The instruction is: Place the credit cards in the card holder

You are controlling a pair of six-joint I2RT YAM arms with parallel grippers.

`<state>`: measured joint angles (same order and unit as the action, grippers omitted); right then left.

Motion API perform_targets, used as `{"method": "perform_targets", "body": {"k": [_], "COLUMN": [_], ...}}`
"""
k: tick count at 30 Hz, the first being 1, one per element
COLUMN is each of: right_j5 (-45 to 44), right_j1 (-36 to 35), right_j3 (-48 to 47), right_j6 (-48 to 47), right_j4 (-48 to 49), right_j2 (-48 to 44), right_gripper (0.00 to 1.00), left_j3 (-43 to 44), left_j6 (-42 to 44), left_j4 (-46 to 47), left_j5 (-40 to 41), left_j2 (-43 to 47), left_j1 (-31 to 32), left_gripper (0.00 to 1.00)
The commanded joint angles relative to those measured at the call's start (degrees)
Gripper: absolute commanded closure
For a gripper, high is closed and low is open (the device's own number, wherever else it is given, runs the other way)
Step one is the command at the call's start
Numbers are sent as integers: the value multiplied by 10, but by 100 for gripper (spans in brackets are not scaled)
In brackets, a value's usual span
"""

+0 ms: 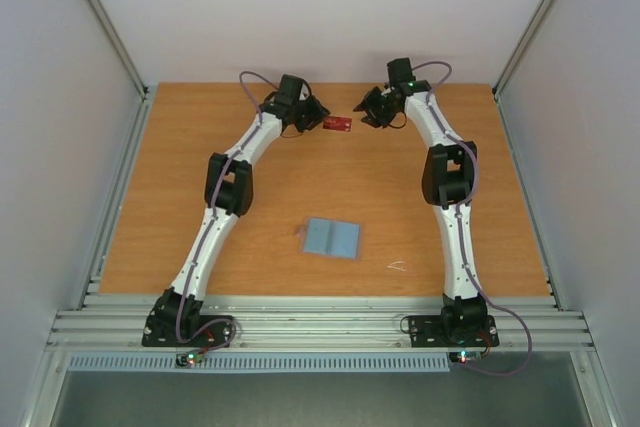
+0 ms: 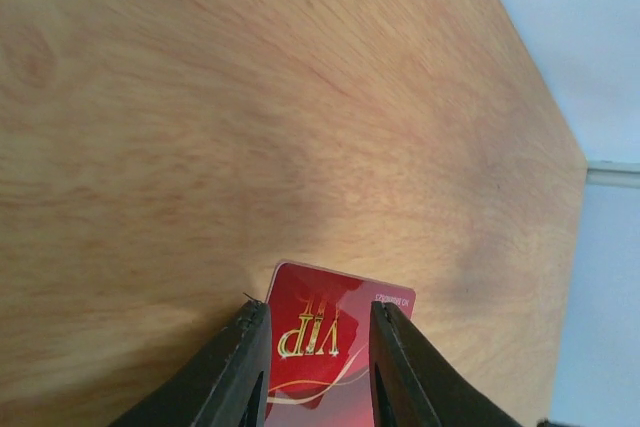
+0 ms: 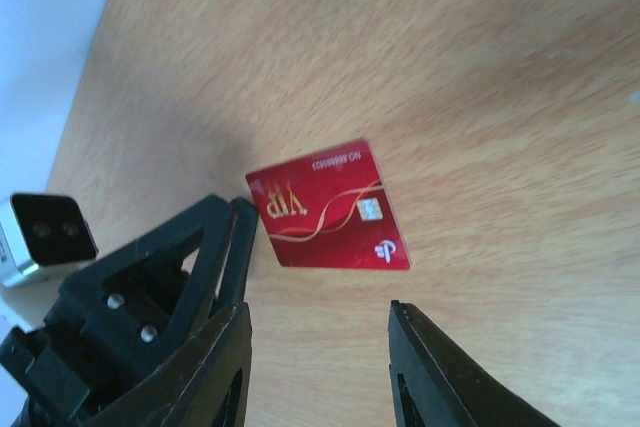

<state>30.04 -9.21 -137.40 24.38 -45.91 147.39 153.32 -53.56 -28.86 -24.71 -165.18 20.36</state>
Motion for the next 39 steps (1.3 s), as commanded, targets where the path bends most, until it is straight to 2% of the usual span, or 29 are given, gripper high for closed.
{"method": "perform_targets", "body": {"k": [1,7,16,27,33,39], "right_j5": [-18,0,72,109,66,55], "right_j1": [18,17,8,-2,0,4], "right_j3": [-34,-76,-90,-86,-9,174], "right_j6": [9,33,32,-53,-108,-143], "right_j4": [-1,-7,-21,-103,-154,-109], "right_j2": [36,93,135,115,57,-60], "right_gripper": [60,61,61,61,61,61], "left_j3": [-14,-21,-45,-44,-53,-76], "left_j6": [0,6,46,36,73,91], "left_j4": [-38,-43,-62,-62,-93,-108], "left_j5": [-26,-49,-85,-155,-159,-187], "left_j2": [-33,-33,-22,-29,-14,13], "left_j1": [17,20,24,45,61,77], "left_gripper": [71,71,71,71,71,73]}}
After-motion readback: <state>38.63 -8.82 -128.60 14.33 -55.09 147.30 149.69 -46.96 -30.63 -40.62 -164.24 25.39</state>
